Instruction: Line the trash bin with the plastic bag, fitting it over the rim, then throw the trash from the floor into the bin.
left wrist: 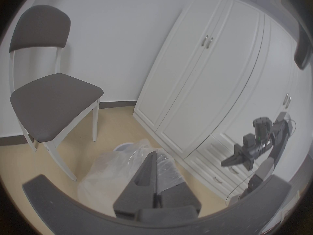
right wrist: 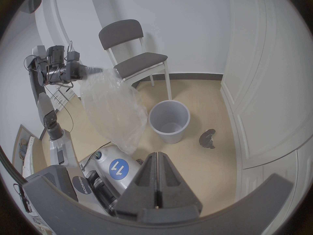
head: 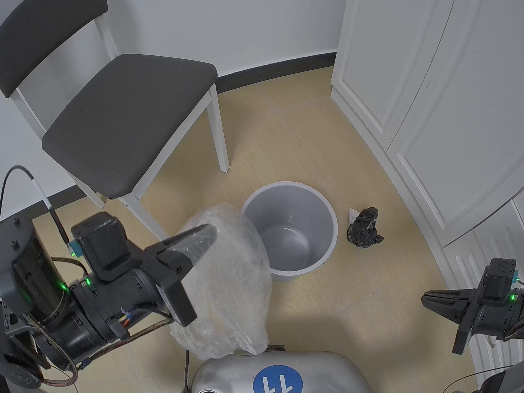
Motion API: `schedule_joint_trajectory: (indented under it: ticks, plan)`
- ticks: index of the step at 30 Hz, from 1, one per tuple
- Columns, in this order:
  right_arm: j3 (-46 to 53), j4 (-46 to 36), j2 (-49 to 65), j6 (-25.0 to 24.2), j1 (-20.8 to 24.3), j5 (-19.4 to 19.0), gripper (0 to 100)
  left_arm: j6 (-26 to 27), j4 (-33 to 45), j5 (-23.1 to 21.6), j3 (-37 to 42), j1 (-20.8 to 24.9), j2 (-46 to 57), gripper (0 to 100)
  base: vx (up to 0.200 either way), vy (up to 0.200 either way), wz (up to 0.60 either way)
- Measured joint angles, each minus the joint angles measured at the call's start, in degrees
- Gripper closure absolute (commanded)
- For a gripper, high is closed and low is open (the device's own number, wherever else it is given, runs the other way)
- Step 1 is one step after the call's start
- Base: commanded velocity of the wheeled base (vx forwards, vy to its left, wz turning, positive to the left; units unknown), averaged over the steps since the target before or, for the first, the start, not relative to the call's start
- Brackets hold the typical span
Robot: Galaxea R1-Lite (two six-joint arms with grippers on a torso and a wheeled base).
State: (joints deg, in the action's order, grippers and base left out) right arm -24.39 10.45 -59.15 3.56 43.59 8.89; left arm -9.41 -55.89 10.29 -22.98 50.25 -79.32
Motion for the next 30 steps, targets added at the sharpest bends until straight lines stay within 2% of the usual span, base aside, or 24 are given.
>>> schedule_joint_trajectory:
  ticks: [8, 15, 19, 20, 30]
  plan:
    - [0.37, 0.15, -1.96, -1.22, 1.41, -0.18, 100, -1.91, 2.19, 2.11, -7.84, -0.17, -1.27, 100, 0.0, 0.0, 0.0]
    - [0.39, 1.05, -3.83, -3.18, 3.29, -0.05, 100, -2.29, 10.19, 6.0, -18.36, -0.2, -2.58, 100, 0.0, 0.0, 0.0]
    - [0.91, 4.83, -6.23, -5.85, 5.13, 0.24, 100, -2.62, 12.41, 7.61, -24.13, -0.06, -3.34, 100, 0.0, 0.0, 0.0]
    - [1.27, 6.17, -7.02, -6.42, 5.68, 0.37, 0, -2.63, 12.87, 8.0, -25.47, -0.04, -3.47, 100, 0.0, 0.0, 0.0]
    - [4.56, 22.13, -18.3, -11.68, 10.86, 4.27, 0, -2.88, 17.23, 9.56, -34.51, 0.07, -4.11, 100, 0.0, 0.0, 0.0]
